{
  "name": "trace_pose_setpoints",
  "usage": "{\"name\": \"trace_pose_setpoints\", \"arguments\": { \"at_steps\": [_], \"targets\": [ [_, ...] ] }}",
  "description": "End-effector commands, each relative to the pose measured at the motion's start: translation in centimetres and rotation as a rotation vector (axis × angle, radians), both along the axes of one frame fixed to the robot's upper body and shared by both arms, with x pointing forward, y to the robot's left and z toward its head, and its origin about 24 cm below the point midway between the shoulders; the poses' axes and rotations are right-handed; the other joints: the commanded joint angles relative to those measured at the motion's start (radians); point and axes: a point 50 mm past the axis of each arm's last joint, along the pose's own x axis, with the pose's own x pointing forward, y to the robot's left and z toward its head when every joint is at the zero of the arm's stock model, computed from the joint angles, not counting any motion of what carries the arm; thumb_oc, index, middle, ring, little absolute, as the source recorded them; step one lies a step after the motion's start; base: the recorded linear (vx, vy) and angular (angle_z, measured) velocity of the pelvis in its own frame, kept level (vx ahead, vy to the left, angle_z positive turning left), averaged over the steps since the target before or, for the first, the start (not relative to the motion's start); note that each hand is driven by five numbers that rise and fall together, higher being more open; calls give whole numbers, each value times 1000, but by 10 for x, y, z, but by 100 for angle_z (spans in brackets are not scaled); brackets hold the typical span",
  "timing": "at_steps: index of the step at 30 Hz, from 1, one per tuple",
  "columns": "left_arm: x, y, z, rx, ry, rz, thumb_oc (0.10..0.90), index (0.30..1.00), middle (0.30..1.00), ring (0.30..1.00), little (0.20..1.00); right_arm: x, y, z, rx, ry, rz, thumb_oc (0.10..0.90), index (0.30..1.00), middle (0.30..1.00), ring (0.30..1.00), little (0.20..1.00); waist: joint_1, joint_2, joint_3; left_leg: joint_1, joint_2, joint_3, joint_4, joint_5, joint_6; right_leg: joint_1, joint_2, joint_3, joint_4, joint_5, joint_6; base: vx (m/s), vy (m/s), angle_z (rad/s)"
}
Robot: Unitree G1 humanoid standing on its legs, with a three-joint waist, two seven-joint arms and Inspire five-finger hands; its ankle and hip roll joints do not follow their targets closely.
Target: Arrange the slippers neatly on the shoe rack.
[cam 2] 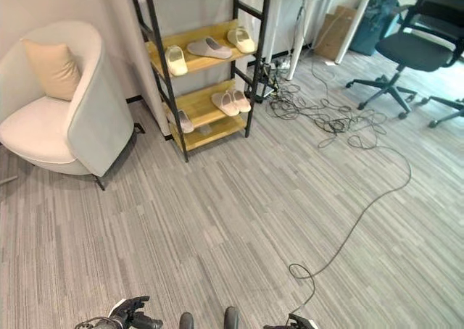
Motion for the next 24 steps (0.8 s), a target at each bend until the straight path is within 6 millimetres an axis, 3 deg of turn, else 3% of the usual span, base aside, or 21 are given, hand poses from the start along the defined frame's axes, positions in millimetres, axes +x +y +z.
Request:
{"name": "trace_pose_setpoints", "arguments": {
  "at_steps": [1,4,8,13,17,18,19,21,22,24],
  "targets": [
    [18,7,6,32,-48,-5,800,900,900,900,900,11,-2,4,-23,-37,31,800,900,900,900,900,20,-27,-10,-47,-8,-43,39,-44,-26,-19,-69,-41,32,-1,145,-35,74,-30],
    [18,13,7,39,-52,27,800,900,900,900,900,23,5,5,-17,-60,84,800,900,900,900,900,45,-29,0,-50,-6,-23,43,-52,-13,-72,-77,-72,109,-14,147,-34,43,-32],
    [16,16,7,41,-50,44,800,900,900,900,900,20,8,3,-13,-40,120,800,900,900,900,900,67,-35,-4,-33,-1,-21,36,-52,-10,-72,-72,-106,125,-31,131,45,-40,-74],
    [23,13,9,42,-69,23,800,900,900,900,900,19,7,3,-9,-39,107,800,900,900,900,900,49,-39,-8,-16,12,-26,28,-52,-27,-44,-54,-94,94,-43,115,103,-117,-13],
    [26,12,10,40,-78,14,800,900,900,900,900,23,5,5,-9,-65,92,800,900,900,900,900,37,-49,2,-37,29,-38,103,-73,-48,-25,-44,-84,78,-57,106,59,-134,15],
    [32,10,11,38,-92,5,800,900,900,900,900,30,1,8,-21,-90,78,800,900,900,900,900,38,-58,27,-107,39,-51,226,-47,-66,-13,-45,-78,76,-62,96,11,-133,18],
    [34,9,12,38,-99,0,800,900,900,900,900,32,-1,9,-25,-100,74,800,900,900,900,900,39,-61,34,-135,36,-59,273,-33,-67,-10,-47,-78,74,-60,89,9,-133,1],
    [35,8,12,40,-101,-7,800,900,900,900,900,35,-2,11,-29,-110,67,800,900,900,900,900,38,-64,40,-167,33,-68,321,-20,-64,-8,-48,-76,74,-59,83,142,-71,-19],
    [32,8,11,38,-91,-3,800,900,900,900,900,33,-5,11,-31,-113,41,800,900,900,900,900,38,-73,34,-242,-7,-53,317,-60,-43,16,-49,-60,56,-65,85,251,-75,-20],
    [31,8,11,38,-91,-3,800,900,900,900,900,33,-5,11,-31,-112,41,800,900,900,900,900,38,-74,35,-240,-8,-52,317,-61,-42,18,-50,-60,55,-65,86,203,-20,-14]
  ]
}}
